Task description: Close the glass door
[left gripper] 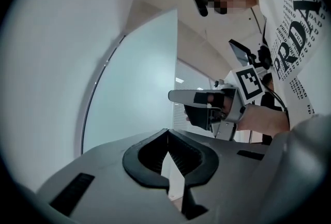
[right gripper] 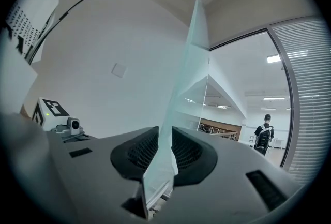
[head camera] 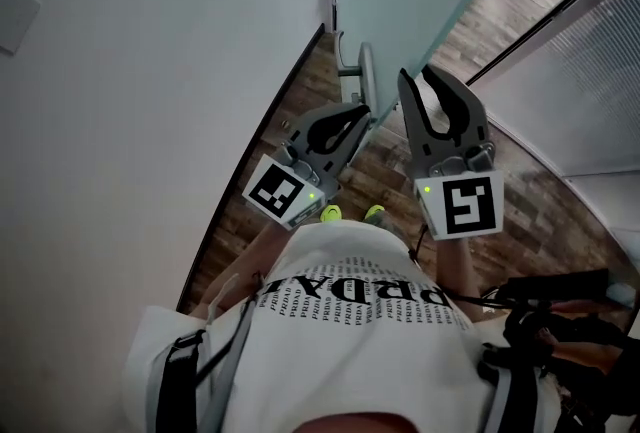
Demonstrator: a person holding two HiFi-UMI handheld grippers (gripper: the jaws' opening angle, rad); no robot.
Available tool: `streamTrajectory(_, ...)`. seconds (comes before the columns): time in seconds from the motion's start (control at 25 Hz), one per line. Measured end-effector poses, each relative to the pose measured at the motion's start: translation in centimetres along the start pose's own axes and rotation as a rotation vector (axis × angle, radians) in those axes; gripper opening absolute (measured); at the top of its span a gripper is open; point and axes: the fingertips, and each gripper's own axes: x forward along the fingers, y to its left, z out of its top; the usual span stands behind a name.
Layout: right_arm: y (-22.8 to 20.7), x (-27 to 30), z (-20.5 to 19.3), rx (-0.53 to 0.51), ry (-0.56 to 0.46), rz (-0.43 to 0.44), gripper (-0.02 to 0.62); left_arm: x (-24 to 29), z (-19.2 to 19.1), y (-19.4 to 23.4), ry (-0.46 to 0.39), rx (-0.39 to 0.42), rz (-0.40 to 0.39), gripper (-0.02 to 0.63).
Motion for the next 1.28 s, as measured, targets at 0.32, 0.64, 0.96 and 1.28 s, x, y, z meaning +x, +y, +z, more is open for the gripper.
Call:
streamTrajectory(0.32, -0.1, -0.8, -0.2, -0.022, -0.016, 0.007, 0.060, 1.5, 1.4, -0.1, 0.030, 0.064, -0.003, -0.009)
streamTrajectory(0.64, 0.1, -0.6, -0.2, -0.041, -0.029, 0.010, 0.058, 3.3, 2.8, -0.5, 0.007, 0.099, -0.025, -0.009)
streamTrajectory(0.96, 0.3, -0.2, 0.3, -0.047, -0.040, 0.032, 0.058, 3.1, 2.7, -0.9, 0.002, 0.094, -0.017, -0.009)
streamTrajectory(1.28, -1.1, -1.1, -0.1, -0.066, -0.029, -0.011, 0.057, 3.6, 2.6, -0.7, -0.009, 0.102, -0.003, -0.009)
